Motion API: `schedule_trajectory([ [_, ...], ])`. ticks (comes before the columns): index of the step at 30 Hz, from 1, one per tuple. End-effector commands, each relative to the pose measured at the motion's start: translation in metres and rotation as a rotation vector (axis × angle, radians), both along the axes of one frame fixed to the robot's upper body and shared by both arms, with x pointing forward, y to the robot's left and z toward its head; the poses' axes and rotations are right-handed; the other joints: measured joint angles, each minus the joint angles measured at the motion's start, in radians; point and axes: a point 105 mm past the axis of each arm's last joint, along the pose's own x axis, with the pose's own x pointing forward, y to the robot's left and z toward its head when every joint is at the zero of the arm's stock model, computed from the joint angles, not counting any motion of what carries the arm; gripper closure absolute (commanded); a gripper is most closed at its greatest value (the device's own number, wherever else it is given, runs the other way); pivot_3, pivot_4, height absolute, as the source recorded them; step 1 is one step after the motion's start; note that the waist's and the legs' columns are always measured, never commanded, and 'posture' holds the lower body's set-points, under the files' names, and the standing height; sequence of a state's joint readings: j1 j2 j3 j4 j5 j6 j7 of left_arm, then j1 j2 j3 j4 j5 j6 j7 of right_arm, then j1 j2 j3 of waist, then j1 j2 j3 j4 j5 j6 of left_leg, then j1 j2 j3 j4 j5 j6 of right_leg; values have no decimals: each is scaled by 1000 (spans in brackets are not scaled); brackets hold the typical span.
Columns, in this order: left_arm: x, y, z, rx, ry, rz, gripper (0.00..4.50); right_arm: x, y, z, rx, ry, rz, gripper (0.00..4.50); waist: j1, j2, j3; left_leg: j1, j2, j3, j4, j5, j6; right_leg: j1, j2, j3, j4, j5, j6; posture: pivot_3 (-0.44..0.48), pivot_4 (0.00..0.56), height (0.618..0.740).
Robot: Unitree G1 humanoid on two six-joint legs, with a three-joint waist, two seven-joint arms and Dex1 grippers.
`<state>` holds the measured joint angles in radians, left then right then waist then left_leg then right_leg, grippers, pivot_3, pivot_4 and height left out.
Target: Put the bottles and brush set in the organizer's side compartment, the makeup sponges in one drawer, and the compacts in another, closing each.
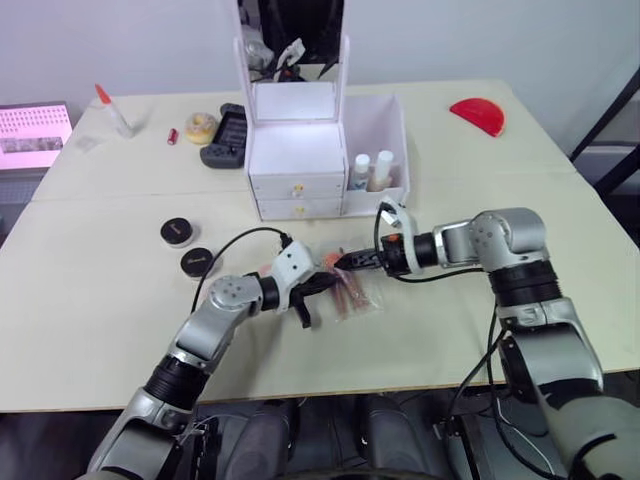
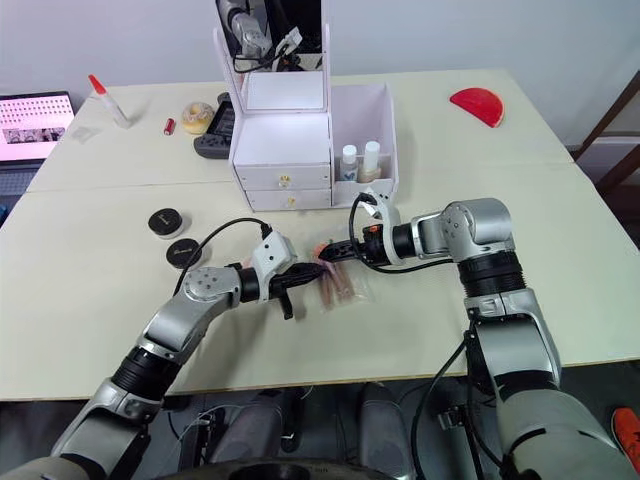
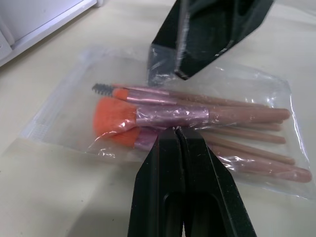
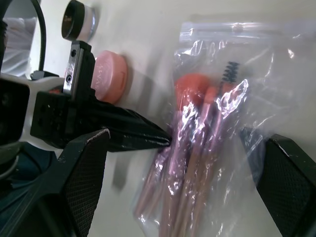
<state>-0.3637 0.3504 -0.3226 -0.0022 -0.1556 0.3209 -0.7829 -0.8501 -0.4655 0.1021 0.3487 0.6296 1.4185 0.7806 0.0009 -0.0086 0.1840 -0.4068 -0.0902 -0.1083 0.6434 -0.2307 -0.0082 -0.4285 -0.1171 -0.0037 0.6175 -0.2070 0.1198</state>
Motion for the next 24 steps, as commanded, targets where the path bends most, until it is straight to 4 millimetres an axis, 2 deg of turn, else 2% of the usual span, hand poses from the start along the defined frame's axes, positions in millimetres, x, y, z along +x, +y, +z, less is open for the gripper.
schedule_trajectory([
  [1, -3, 1, -7, 33, 11, -13, 4500, -3, 6, -7, -10, 37, 23, 901, -3, 0, 0, 0, 0, 0, 0, 0, 0, 0, 0, 0, 0, 0, 0, 0, 150, 738],
  [8, -5, 3, -7, 39, 10, -12, 4500, 1, 6, -5, -6, 28, 14, 4374, -11, 0, 0, 0, 0, -1, 0, 0, 0, 0, 0, 0, 1, 0, 0, 0, 150, 738],
  [9, -5, 4, -7, 39, 11, -12, 4500, 1, 7, -5, -3, 27, 13, 4480, -11, 0, 0, 0, 0, -1, 0, 0, 0, 0, 0, 0, 1, 0, 0, 0, 150, 738],
  [16, -4, 7, -6, 43, 10, -6, 4500, 2, 6, -1, 19, 25, 5, 4480, -12, 0, 0, 0, 0, -1, 0, 0, 0, 0, 0, 0, 1, 0, 0, 0, 150, 738],
  [20, -4, 10, 6, -10, 15, -7, 4500, 3, 4, 3, 34, 14, -4, 4480, -13, 0, 0, 0, 0, -1, 0, 0, 0, 0, 0, 0, 1, 0, 0, 0, 150, 738],
  [21, -5, 11, 12, -35, 14, -9, 3982, 4, 3, 5, 38, 6, -7, 4500, -13, 1, 0, 0, 0, -1, 0, 0, 0, 0, 0, 0, 1, 0, 0, 0, 150, 738],
  [22, -7, 13, 20, -65, 24, -18, 3754, 5, 2, 8, 45, -4, -11, 4500, -14, 1, 0, 0, 0, -1, 0, 0, 0, 0, 0, 0, 1, 0, 0, 0, 150, 738],
  [24, -15, 18, 34, -111, 37, -44, 2743, 4, 1, 14, 54, -25, -13, 4500, -15, 1, 0, -1, 0, -1, 0, 0, 0, -2, 0, 0, 1, 0, 0, 0, 150, 738],
])
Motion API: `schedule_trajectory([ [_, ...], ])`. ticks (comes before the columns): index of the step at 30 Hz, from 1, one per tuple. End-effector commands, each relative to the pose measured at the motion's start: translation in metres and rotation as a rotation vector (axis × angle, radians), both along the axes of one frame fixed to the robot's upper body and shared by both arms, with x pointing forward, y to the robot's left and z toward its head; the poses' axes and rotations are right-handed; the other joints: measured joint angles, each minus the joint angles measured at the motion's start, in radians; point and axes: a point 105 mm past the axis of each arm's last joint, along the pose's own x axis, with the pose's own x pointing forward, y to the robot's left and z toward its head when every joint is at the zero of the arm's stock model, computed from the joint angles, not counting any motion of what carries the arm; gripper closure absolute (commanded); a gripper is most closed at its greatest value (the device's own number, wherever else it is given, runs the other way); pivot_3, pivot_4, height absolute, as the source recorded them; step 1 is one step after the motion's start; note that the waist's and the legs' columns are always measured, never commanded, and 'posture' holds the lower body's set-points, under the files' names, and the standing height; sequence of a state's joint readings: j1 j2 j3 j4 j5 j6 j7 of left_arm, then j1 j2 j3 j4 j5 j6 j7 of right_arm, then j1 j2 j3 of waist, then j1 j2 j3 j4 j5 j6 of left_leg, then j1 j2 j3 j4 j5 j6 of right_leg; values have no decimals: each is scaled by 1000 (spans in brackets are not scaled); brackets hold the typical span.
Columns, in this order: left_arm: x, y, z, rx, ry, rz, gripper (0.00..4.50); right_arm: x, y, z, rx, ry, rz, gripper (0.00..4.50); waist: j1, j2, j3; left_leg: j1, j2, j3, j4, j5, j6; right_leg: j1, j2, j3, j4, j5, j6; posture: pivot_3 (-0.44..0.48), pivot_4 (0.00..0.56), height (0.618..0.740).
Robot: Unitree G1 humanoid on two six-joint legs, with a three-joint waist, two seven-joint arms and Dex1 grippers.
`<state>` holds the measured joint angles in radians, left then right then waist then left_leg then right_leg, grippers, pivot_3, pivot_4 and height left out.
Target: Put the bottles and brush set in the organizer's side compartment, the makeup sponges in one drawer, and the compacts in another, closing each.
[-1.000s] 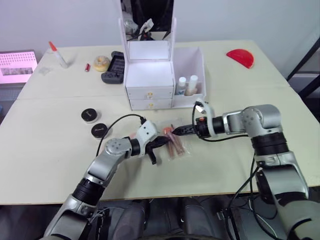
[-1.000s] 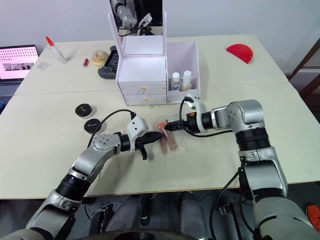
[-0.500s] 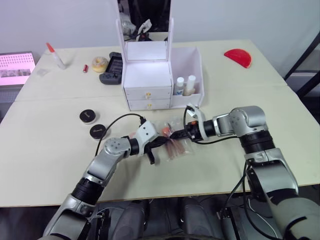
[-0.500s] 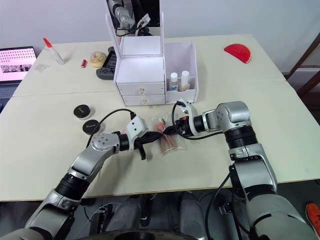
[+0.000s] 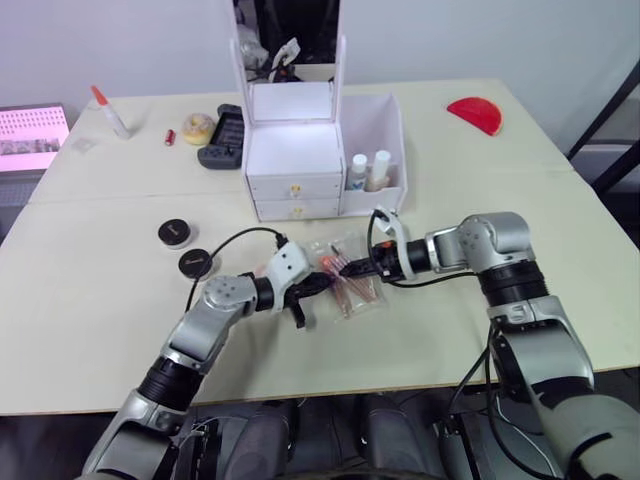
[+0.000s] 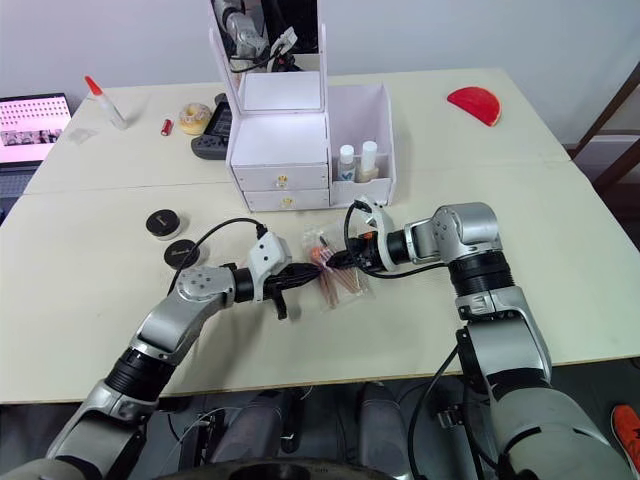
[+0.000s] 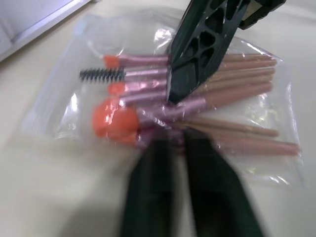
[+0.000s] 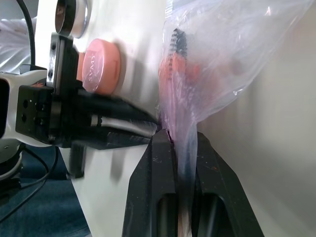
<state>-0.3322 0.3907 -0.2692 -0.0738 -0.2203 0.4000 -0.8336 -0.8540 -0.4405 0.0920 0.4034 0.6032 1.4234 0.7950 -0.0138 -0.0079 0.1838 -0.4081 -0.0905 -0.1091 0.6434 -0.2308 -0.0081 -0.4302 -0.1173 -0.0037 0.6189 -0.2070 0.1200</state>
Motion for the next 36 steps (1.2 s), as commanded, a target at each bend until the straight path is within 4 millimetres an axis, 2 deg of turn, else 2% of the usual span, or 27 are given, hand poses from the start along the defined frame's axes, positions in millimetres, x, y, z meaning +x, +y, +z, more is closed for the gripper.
schedule_trajectory([
  [1, -13, 8, 36, -104, -14, -45, 2287, 3, -1, 25, 46, -88, -1, 4500, 0, 0, 0, 0, 0, 0, 0, 0, 0, 0, 0, 0, 0, 0, 0, 0, 150, 738],
  [5, -37, 34, 65, -168, 11, -57, 281, -2, -6, 45, 77, -179, 12, 4500, -1, 0, 1, -1, 0, 0, 0, 0, 0, -1, 0, 0, 0, 0, 0, 0, 150, 738],
  [6, -42, 41, 71, -172, 14, -49, 126, -5, -7, 52, 94, -210, 18, 4500, -1, 1, 1, -1, 0, 0, 0, 0, 0, -1, 0, 0, 0, 0, 0, 0, 150, 738],
  [8, -50, 52, 80, -178, 18, -26, 126, -10, -8, 61, 99, -293, 37, 4500, -1, 1, 1, -1, 1, 0, 0, 0, 0, -1, 0, 0, 0, 0, 0, 0, 150, 738],
  [10, -58, 72, 94, -186, 12, 31, 126, -26, -5, 88, 160, -460, 110, 4500, 1, 0, 1, 0, 1, 0, -1, 0, 0, -1, 0, 0, 0, 0, 0, 0, 150, 738],
  [11, -60, 84, 104, -191, 1, 70, 126, -35, -4, 109, 216, -584, 141, 4500, 1, 0, 1, -1, 1, -1, 0, 0, 0, -1, 0, 0, 0, 0, 0, 0, 150, 738],
  [13, -64, 97, 115, -197, -11, 113, 126, -44, -6, 132, 264, -737, 159, 4500, 1, 0, 2, -1, 1, -1, 0, -1, 0, -1, 0, 0, -1, -1, 0, 0, 150, 738],
  [18, -68, 111, 130, -206, -26, 166, 126, -41, -16, 167, 311, -954, 61, 4500, 4, 0, 2, 1, 0, -1, 0, -1, 0, 3, 0, -1, -3, -1, 1, 0, 150, 738],
  [22, -70, 109, 132, -206, -24, 160, 126, -34, -20, 174, 312, -1005, 20, 4500, 3, 0, 2, 1, 0, 0, 0, -1, 0, 2, 0, -1, -3, -1, 1, 0, 150, 738],
  [24, -69, 108, 135, -213, -31, 153, 126, -26, -20, 178, 302, -1029, 5, 4500, 2, 0, 2, 0, 1, 0, -1, -1, 0, 2, 0, 0, -3, -1, 1, 0, 150, 738],
  [25, -68, 107, 137, -219, -37, 151, 126, -16, -21, 183, 295, -1049, -29, 4500, 1, 0, 2, 0, 1, 0, -1, -1, 0, 2, 0, 0, -3, -2, 0, 0, 150, 738],
  [29, -63, 103, 137, -221, -51, 147, 126, 42, -30, 200, 237, -1119, -246, 4500, -4, 0, 2, 1, 1, 2, -1, -1, 0, 1, 0, 0, -3, -2, -4, 0, 150, 738],
  [32, -60, 100, 137, -222, -58, 141, 126, 84, -38, 202, 167, -1125, -405, 4500, -4, 0, 2, 1, 1, 2, -2, -1, 0, 1, 0, 0, -4, -1, -2, 0, 150, 738],
  [36, -58, 96, 140, -230, -73, 136, 126, 117, -33, 193, 110, -1115, -500, 4500, -4, 0, 2, 0, 1, 2, -5, 0, -1, -1, 0, 1, -4, 0, -1, 0, 150, 738],
])
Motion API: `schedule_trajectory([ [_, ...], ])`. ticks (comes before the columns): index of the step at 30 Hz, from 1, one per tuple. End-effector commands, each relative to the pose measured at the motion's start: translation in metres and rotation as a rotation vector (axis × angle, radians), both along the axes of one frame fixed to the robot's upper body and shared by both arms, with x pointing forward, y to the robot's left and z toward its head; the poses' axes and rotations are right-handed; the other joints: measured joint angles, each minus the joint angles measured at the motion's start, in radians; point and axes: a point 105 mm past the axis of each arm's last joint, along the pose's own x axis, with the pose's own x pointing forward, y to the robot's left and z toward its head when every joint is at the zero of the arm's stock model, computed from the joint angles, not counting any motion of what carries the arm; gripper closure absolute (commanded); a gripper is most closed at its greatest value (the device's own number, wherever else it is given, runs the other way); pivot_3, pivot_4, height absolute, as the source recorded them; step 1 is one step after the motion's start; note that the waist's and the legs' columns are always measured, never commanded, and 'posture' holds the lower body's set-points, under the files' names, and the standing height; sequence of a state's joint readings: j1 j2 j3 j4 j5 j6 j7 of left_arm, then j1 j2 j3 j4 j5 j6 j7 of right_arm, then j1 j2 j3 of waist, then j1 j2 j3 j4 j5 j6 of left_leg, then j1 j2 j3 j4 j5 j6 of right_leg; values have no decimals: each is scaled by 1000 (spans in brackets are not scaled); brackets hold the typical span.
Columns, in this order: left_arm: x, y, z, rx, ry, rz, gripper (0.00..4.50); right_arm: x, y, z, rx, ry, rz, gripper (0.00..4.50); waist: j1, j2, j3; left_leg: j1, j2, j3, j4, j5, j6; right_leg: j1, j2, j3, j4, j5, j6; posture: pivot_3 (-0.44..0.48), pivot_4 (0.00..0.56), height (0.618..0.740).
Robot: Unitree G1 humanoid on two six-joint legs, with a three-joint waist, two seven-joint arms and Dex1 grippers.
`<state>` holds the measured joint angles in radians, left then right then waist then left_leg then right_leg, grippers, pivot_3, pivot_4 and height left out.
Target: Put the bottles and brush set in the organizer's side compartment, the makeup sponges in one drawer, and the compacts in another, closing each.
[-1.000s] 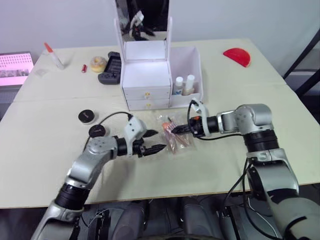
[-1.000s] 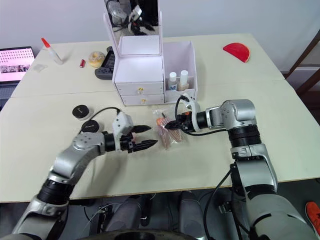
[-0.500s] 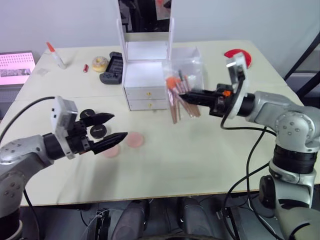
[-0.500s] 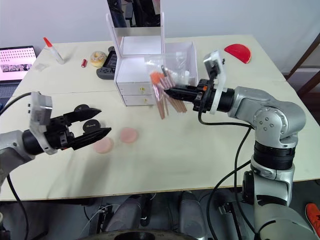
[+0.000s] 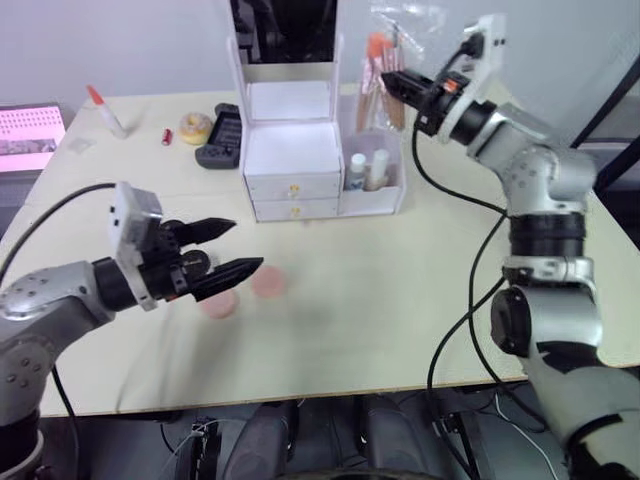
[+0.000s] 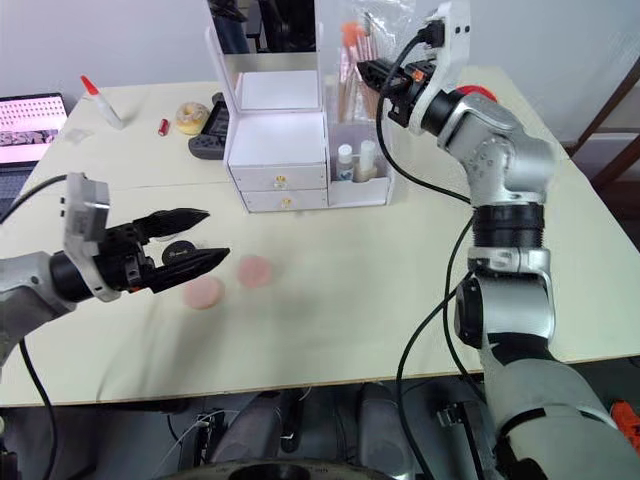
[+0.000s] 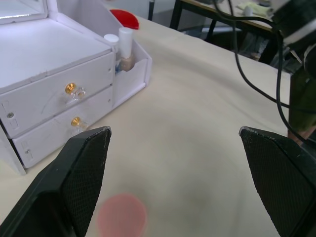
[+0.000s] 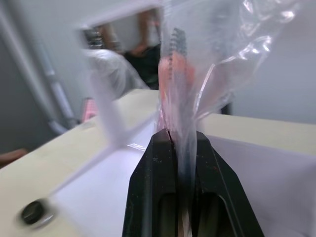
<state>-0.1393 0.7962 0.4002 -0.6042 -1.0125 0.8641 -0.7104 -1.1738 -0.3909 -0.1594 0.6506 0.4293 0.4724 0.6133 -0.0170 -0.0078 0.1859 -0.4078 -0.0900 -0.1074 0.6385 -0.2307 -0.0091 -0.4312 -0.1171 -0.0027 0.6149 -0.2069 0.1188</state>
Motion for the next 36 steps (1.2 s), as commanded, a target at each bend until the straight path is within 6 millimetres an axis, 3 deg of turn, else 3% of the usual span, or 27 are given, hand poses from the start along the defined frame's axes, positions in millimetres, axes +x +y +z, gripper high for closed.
schedule_trajectory([
  [1, 0, -4, 11, -2, -61, -5, 126, 21, 3, 3, -23, -36, -97, 4500, -2, 0, 0, 0, 0, 0, -1, 0, -1, -1, 0, 0, 0, 0, 0, 0, 150, 738],
  [6, 0, -6, 12, -9, -69, -3, 126, 35, 6, -11, -62, -8, -181, 4500, -5, 0, 0, 1, 0, -1, -8, 3, -4, -3, 1, 1, 0, 1, -1, 0, 150, 738],
  [16, 0, -6, 10, -19, -69, 6, 126, 39, 22, -10, -100, -16, -196, 4500, -27, 0, 0, 1, 1, -2, -9, 3, -5, -4, 2, 1, 1, 1, -1, 0, 150, 738],
  [19, -1, -6, 10, -21, -68, 6, 0, 38, 26, -5, -59, -18, -181, 3397, -28, 0, 0, 1, 1, -2, -9, 3, -5, -4, 2, 1, 1, 1, -1, 0, 150, 738],
  [25, -2, -6, 10, -19, -65, 3, 0, 37, 23, 4, -41, -39, -175, 267, -28, 1, 0, 1, 1, -2, -9, 3, -5, -4, 2, 1, 1, 1, -1, 0, 150, 738],
  [26, -2, -6, 10, -19, -65, 2, 0, 36, 22, 5, -41, -41, -175, 72, -28, 1, 0, 1, 1, -2, -9, 3, -5, -4, 2, 1, 1, 1, -1, 0, 150, 738],
  [31, 0, -6, 9, -17, -62, 0, 0, 34, 16, 11, -46, -64, -159, 72, -27, 1, 0, 1, 1, -2, -9, 3, -5, -4, 2, 1, 1, 1, -1, 0, 150, 738],
  [36, 2, 1, 6, -9, -53, 21, 0, 21, 6, 27, -72, -135, -37, 72, -28, 1, 1, 1, 1, -1, -9, 3, -5, -4, 2, 1, 1, 1, -1, 0, 150, 738],
])
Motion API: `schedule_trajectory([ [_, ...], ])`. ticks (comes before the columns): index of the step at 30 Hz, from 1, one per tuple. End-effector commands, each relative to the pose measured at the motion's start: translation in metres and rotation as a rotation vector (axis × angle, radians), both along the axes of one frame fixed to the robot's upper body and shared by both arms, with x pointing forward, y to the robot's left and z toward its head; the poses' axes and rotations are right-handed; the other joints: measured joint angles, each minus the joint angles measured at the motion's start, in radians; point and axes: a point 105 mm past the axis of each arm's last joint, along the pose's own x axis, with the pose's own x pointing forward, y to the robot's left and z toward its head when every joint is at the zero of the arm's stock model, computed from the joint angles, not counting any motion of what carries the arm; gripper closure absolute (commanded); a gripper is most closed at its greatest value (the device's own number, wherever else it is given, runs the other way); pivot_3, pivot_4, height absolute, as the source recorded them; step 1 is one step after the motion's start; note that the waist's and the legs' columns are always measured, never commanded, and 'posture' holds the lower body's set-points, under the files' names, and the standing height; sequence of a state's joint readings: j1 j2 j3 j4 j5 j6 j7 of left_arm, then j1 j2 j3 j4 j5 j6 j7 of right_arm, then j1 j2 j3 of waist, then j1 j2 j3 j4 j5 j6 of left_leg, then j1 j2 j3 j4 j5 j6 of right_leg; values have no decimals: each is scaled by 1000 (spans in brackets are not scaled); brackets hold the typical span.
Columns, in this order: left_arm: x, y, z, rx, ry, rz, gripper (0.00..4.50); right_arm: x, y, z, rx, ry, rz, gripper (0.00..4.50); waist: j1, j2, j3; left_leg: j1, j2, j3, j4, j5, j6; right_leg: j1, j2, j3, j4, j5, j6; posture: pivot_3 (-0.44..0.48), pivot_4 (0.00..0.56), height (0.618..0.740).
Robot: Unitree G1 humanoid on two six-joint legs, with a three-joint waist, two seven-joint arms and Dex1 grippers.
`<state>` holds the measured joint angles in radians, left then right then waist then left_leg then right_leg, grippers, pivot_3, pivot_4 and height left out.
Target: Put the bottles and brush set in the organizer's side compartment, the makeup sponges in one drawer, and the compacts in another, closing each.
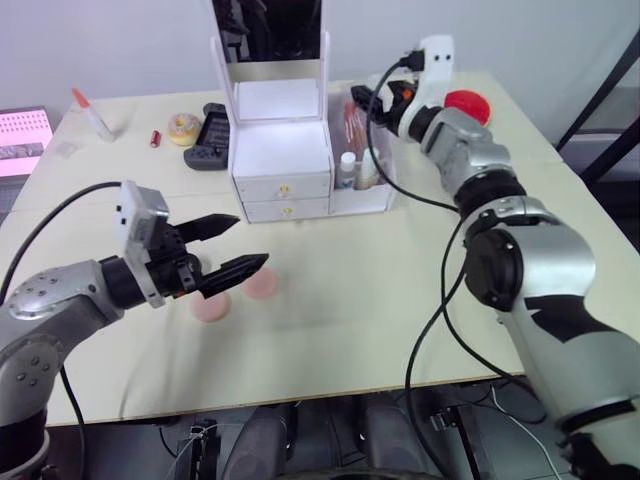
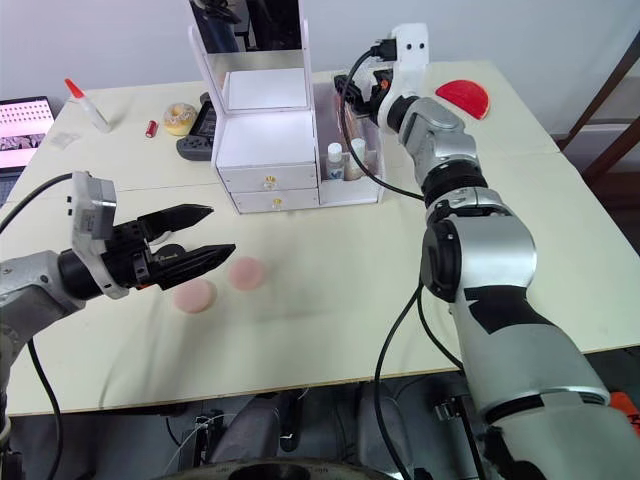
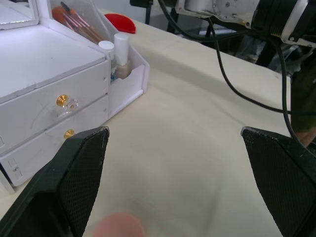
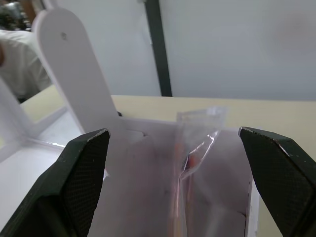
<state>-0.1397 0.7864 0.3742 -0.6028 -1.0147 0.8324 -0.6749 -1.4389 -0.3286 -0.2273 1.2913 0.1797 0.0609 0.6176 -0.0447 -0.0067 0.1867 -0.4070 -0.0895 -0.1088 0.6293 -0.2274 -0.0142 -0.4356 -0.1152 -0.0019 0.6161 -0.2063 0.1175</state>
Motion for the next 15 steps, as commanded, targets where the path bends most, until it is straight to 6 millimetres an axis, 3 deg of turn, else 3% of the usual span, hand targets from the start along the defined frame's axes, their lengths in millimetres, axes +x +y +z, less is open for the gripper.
schedule_trajectory([
  [1, 0, 6, 4, 13, -36, 18, 0, -17, -9, 39, -17, -136, 108, 72, 0, 0, 0, 0, 0, 0, 0, 0, 0, 0, 0, 0, 0, 0, 0, 0, 150, 738],
  [5, 3, 24, -3, 40, -21, 87, 0, -50, -31, 38, -73, -162, 209, 72, 5, 0, 0, 0, 0, -1, 0, 0, 0, 0, 0, 0, 0, 0, 0, 0, 150, 738],
  [12, 6, 84, -17, 134, -10, 285, 0, -166, -81, -18, -280, -40, 382, 72, 32, 2, 1, 0, 1, 1, 1, -1, 1, 0, -1, 0, 0, 0, 0, 0, 150, 738],
  [15, 3, 113, -24, 178, 4, 365, 0, -193, -110, -42, -347, 45, 331, 72, 33, 1, 1, 1, 1, 3, 1, -1, 2, 2, -2, 0, -2, -3, -3, 0, 150, 738],
])
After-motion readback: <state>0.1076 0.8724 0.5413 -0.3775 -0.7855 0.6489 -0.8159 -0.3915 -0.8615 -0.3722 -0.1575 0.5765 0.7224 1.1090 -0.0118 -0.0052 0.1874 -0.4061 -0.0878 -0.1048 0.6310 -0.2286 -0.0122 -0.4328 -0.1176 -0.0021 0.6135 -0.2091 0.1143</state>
